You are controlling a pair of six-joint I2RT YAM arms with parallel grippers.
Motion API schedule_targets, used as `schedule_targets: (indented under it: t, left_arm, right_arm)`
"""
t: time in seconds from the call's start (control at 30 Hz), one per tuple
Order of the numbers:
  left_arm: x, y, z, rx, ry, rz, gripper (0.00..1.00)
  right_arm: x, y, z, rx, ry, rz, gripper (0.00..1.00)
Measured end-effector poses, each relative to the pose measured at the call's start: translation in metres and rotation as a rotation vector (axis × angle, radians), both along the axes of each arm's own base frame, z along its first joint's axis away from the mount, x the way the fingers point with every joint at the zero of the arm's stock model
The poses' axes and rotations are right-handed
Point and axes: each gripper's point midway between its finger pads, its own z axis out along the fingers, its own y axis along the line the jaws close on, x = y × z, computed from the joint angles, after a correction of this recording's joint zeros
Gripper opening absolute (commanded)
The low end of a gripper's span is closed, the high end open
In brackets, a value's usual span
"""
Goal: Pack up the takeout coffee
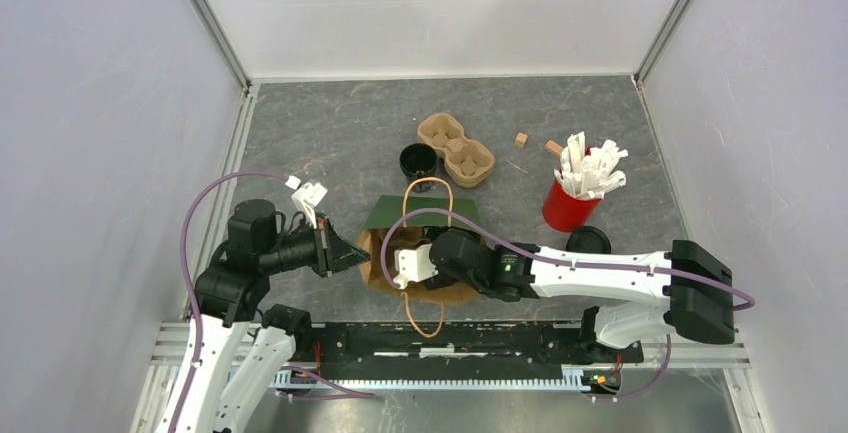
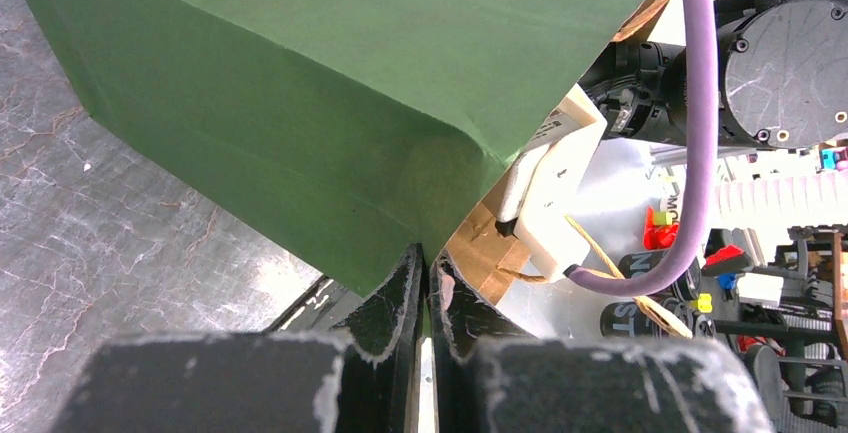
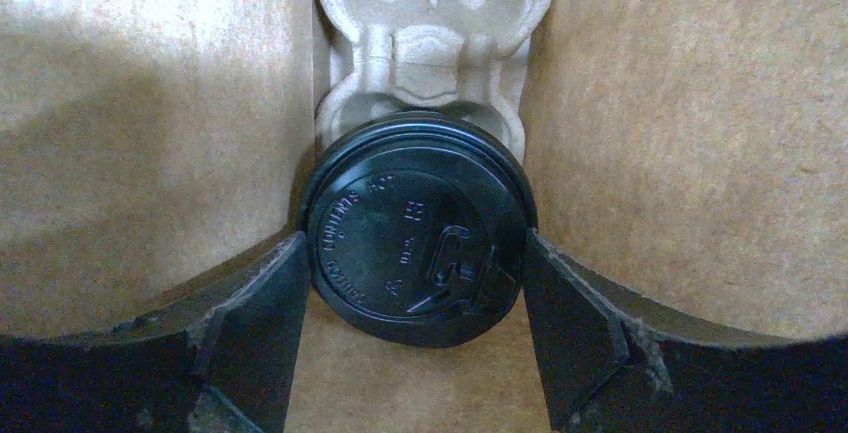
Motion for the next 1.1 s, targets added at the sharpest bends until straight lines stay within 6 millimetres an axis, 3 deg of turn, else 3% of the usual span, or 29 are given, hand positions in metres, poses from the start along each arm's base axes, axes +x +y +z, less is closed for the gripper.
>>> schedule_targets:
  t: [0.4, 1.1]
  left_arm:
    - [-0.0012, 0.0002, -0.002, -0.001, 0.003, 0.001, 0.1]
    - [0.0004, -0.0002, -0.0005, -0.004, -0.008, 0.001, 0.1]
  right_arm:
    - [0.0025, 0.0003, -0.0038, 0.001, 0.0, -0.008, 0.64]
    - [0.0022, 0.003, 0.0051, -0.031, 0.045, -0.015, 0.82]
